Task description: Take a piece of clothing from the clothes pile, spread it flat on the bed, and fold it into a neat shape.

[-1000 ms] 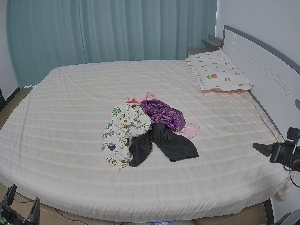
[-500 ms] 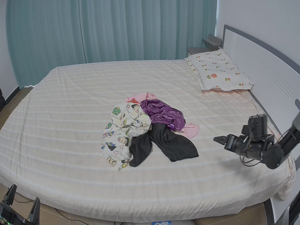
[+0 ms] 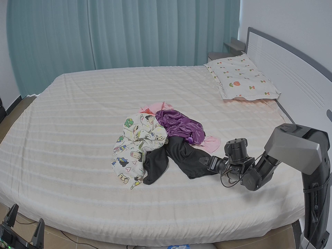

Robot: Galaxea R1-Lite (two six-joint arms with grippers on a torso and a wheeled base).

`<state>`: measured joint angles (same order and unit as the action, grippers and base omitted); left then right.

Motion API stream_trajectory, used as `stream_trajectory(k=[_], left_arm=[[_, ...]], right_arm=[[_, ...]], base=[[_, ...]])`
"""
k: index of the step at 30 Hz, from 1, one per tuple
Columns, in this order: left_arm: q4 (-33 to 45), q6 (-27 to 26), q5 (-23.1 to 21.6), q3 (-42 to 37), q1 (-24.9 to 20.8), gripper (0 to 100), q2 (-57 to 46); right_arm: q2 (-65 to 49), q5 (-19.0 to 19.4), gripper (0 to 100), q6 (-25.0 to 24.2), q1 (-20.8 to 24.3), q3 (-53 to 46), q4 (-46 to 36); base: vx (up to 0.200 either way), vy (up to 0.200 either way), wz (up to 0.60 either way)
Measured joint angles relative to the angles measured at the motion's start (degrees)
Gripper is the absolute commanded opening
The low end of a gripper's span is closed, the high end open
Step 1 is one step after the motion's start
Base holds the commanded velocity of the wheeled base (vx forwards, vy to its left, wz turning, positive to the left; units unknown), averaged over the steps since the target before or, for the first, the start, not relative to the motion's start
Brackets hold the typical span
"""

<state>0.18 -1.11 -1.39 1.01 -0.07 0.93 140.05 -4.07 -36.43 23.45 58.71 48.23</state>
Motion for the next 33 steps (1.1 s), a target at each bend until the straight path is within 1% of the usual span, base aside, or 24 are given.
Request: stream_trajectory(k=[6,12,13,22,27,30,33], left_arm=[[0.0,0.0,-0.02,0.0,0.02,100,0.0],[0.04,0.02,0.05,0.0,0.0,100,0.0],[0.06,0.02,0.05,0.0,0.0,100,0.0],[0.06,0.0,0.06,0.0,0.05,100,0.0],[0.11,0.02,0.06,0.0,0.07,100,0.0],[0.11,0.02,0.05,0.0,0.07,100,0.0],[0.11,0.02,0.02,0.0,0.07,100,0.0]], right_arm=[[4.89,-0.09,100,-0.05,0.18,6.21,-2.57],[7.28,-0.11,100,-0.11,0.68,10.41,-6.35],[7.61,-0.11,0,-0.11,0.85,11.08,-7.06],[9.87,-0.06,0,0.06,2.01,15.91,-11.74],[9.81,0.17,0,-0.46,2.08,15.79,-11.03],[8.78,0.4,0,-2.61,1.97,13.75,-9.72],[6.75,0.93,0,-5.51,1.97,9.47,-6.9]], base=[[0.0,0.0,0.0],[0.0,0.0,0.0],[0.0,0.0,0.0],[0.0,0.0,0.0],[0.0,0.0,0.0],[0.0,0.0,0.0],[0.0,0.0,0.0]])
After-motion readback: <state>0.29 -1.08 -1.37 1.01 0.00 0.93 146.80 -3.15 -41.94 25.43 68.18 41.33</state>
